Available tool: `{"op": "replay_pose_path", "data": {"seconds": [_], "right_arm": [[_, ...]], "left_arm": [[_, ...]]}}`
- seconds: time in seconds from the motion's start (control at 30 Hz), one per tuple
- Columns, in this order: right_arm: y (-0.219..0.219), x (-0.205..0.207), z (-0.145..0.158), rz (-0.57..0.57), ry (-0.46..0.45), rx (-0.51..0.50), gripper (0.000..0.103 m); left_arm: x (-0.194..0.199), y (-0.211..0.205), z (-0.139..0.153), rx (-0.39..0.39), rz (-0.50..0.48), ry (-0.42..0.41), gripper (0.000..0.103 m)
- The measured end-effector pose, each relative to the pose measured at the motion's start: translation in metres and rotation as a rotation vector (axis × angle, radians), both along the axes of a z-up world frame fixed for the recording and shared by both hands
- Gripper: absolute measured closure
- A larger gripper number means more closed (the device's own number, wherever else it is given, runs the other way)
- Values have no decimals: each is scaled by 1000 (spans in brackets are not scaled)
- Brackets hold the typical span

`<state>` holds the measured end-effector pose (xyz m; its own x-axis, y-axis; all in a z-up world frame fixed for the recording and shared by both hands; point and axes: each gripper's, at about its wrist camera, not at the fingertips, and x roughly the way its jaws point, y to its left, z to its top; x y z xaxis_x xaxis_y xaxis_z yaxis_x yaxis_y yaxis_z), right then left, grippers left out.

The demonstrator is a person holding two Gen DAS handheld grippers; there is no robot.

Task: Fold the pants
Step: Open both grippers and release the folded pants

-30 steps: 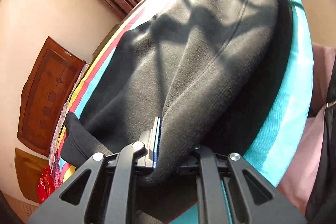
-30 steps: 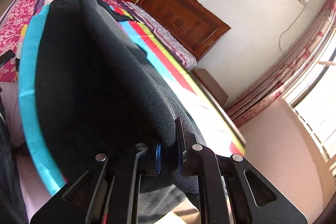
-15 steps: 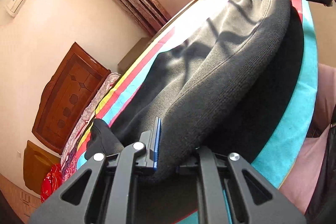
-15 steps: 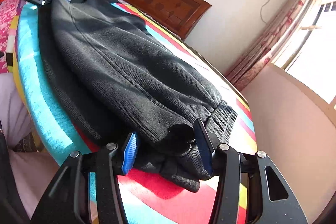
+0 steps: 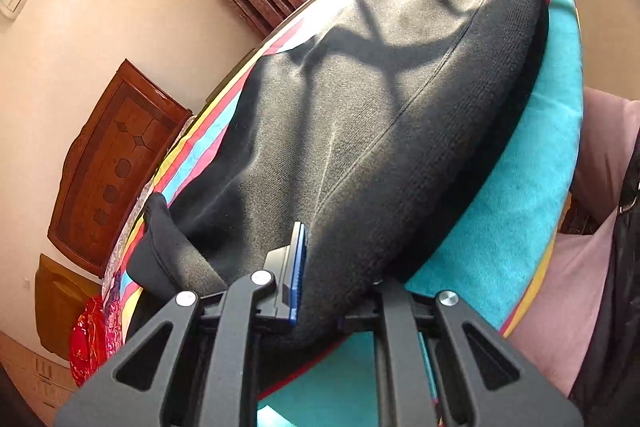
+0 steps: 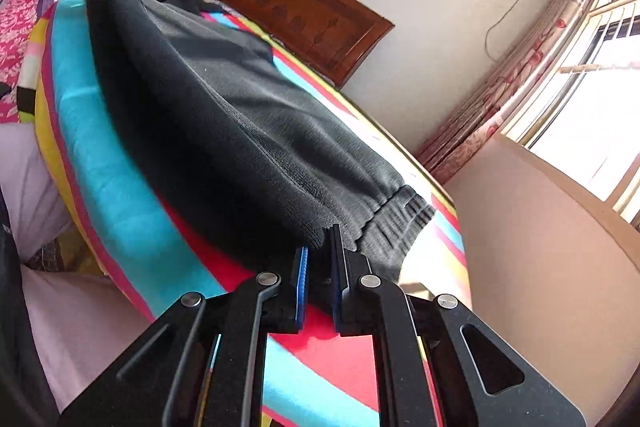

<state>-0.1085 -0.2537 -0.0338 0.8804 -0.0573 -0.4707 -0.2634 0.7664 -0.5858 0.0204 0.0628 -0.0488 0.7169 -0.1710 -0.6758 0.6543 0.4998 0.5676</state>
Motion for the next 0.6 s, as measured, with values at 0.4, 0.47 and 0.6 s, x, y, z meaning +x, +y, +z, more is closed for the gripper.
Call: {"op": "replay_pose_path", "data": {"seconds": [0.4,0.47,0.6], "right_arm": [[9,1,-10,-4,-6,-68,81],[8,-2,-3,-19,49,-24,67],[4,-19,20,-19,136,86,35]], "left_arm": [[-30,41,40,-212,43,70,10],[-27,54,59,-346,98,82,8],[-4,59,88,-660,166,152,2]]}}
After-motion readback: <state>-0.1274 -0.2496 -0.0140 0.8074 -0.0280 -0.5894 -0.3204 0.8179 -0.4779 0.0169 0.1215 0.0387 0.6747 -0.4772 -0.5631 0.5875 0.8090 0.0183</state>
